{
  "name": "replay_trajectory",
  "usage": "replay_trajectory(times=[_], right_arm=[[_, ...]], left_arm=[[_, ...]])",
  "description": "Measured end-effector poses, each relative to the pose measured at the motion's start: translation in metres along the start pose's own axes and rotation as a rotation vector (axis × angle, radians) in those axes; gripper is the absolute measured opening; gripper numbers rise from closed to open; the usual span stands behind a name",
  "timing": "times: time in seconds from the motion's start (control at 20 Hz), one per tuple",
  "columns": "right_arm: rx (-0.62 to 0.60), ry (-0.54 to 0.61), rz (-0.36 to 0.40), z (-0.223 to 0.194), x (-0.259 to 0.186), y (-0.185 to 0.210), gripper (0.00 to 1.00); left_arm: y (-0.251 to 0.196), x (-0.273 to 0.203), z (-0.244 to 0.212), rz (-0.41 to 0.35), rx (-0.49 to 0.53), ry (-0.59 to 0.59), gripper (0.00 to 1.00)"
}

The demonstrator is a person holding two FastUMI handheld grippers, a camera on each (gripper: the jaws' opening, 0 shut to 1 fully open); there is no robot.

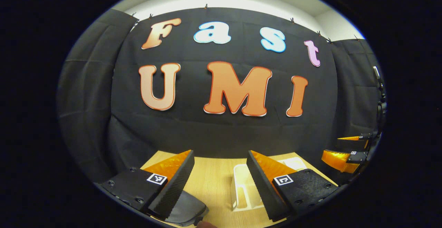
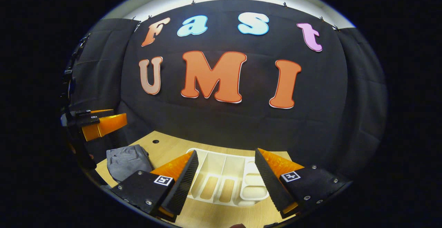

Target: Open the schoolbag, grab two books from the bookshelf and put them into the schoolbag.

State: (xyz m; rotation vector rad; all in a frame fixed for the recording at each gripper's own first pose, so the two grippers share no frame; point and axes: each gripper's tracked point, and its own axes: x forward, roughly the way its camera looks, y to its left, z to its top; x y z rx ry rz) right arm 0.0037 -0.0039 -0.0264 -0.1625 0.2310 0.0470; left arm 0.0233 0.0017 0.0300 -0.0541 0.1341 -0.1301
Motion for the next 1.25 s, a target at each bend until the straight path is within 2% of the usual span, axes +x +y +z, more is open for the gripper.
replay_trajectory(times=[0.15, 0.3, 0.35, 0.5, 0.65, 0.9, 1.1, 1.25], right_arm=[[0.007, -0.039, 0.01, 0.02, -0.008, 0.004, 0.97], [-0.026, -0.07, -0.026, 0.037, -0.01, 0.001, 0.97], [-0.026, -0.086, -0.041, 0.036, -0.009, 0.011, 0.97], [0.021, -0.108, -0.045, 0.046, -0.009, 0.017, 0.97], [0.055, -0.14, -0.034, 0.054, -0.007, 0.022, 0.97], [0.013, -0.147, -0.002, 0.05, -0.001, 0.04, 0.97], [0.047, -0.114, 0.04, 0.04, 0.001, 0.054, 0.97], [0.044, -0.105, 0.035, 0.039, 0.002, 0.053, 0.97]], left_arm=[[-0.005, 0.002, 0.025, 0.009, 0.0, -0.042, 0.96], [0.006, -0.004, 0.05, 0.01, -0.012, -0.097, 0.96], [0.014, -0.007, 0.055, 0.014, -0.012, -0.112, 0.96], [0.026, -0.007, 0.057, 0.02, -0.026, -0.117, 0.96], [0.033, -0.01, 0.07, 0.015, -0.008, -0.194, 0.94], [0.025, 0.001, 0.054, -0.015, 0.009, -0.165, 0.96], [0.022, 0.003, 0.051, -0.043, 0.026, -0.152, 0.94], [0.029, 0.006, 0.052, -0.056, 0.044, -0.153, 0.94]])
